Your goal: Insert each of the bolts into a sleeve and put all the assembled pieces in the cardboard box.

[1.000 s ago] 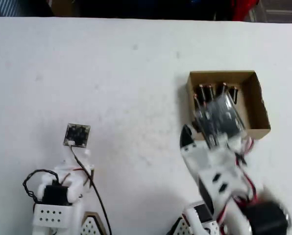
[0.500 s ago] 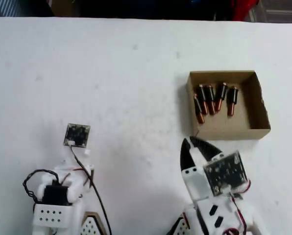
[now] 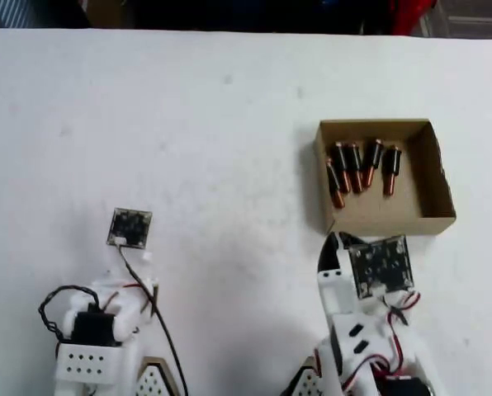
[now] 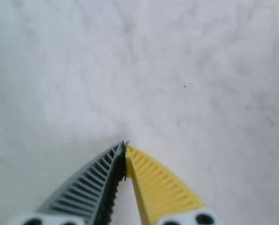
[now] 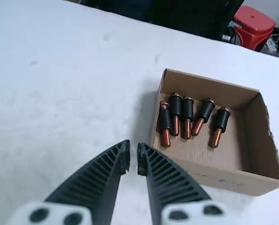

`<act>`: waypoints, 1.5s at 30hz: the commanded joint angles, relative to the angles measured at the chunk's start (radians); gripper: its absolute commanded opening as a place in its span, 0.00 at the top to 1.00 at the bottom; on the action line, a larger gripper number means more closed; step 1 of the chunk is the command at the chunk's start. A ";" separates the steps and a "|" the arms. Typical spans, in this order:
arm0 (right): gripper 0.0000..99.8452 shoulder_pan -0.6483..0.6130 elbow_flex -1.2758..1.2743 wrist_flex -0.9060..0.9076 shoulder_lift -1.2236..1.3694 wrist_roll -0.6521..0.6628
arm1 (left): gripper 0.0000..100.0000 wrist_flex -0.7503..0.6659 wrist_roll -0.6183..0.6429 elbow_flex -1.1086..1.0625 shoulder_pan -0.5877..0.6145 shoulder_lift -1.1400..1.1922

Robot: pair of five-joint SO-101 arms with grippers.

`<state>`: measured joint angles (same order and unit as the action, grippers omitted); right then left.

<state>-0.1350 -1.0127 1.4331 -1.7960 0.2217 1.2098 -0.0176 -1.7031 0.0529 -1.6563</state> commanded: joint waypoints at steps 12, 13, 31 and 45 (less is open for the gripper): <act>0.98 0.021 -0.290 -0.065 -0.007 -0.008 | 0.98 0.005 0.014 0.034 0.012 0.004; 0.98 0.022 -0.305 -0.065 -0.007 -0.005 | 0.98 0.005 0.014 0.034 0.012 0.004; 0.98 0.196 -0.546 -0.110 -0.007 -0.012 | 0.98 0.005 0.014 0.034 0.012 0.004; 0.98 0.193 -0.678 -0.176 -0.005 -0.107 | 0.98 0.005 0.014 0.034 0.012 0.004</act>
<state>0.0583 -1.6817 1.2689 -1.7914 0.1665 1.2098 -0.0176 -1.7031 0.0529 -1.6563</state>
